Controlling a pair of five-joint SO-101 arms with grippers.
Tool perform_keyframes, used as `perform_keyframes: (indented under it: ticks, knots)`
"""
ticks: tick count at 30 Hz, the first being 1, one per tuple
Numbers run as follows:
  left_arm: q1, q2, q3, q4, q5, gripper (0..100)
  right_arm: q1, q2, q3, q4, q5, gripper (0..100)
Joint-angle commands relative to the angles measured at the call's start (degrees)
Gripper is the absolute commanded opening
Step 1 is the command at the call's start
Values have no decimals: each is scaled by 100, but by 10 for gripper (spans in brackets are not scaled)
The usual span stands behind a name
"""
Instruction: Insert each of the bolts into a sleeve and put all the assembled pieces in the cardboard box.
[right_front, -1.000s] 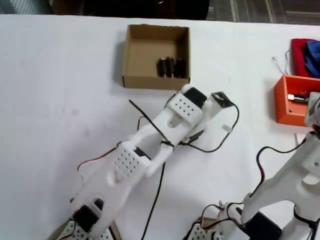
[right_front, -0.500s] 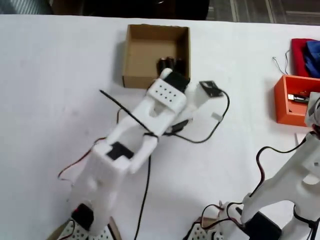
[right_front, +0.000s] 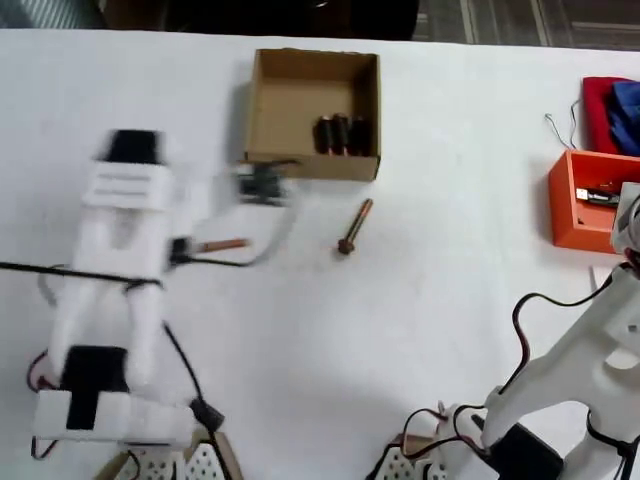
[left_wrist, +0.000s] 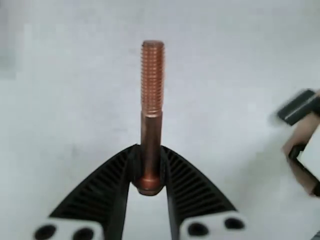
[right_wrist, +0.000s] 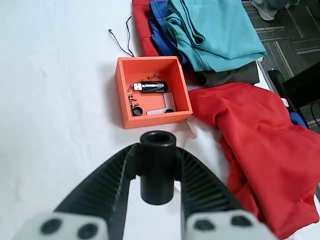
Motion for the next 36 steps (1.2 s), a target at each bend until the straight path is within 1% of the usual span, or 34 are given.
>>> perform_keyframes:
  ticks: [1,4,8,12,15,17,20,21,22,25,26,28,31,36]
  knots:
    - [-1055,352,40,-475,-1292,26,13,-198,-281,-136,0,21]
    - [-1275,1081,40,-1046,-1310,25,13,-207,-281,-136,9,21]
    - [-1292,2040,-171,-1503,-1301,25,13,-207,-281,-119,35,21]
    - [-1292,3086,-989,-1776,-914,25,13,-207,-281,-110,44,21]
    - [-1292,3895,-1798,-1767,-677,25,13,-207,-281,-101,44,21]
    - [-1292,4334,-2352,-1758,-316,26,13,-207,-281,-101,35,21]
    - [-1310,4897,-3240,-1424,695,33,13,-207,-281,-101,35,21]
    - [-1310,5064,-3547,-1222,879,52,13,-207,-281,-110,35,21]
    - [-1310,5204,-3855,-993,949,88,13,-207,-281,-119,35,21]
    - [-1310,5600,-4743,-290,1231,244,13,-207,-281,-127,35,21]
    - [-1327,5705,-5015,-53,1407,267,13,-207,-281,-127,26,21]
    - [-1336,5855,-5455,246,1442,250,13,-207,-281,-127,18,21]
    - [-1389,5916,-5982,229,1477,216,13,-207,-281,-127,18,21]
    - [-1495,5908,-6853,237,2286,209,13,-207,-281,-127,26,21]
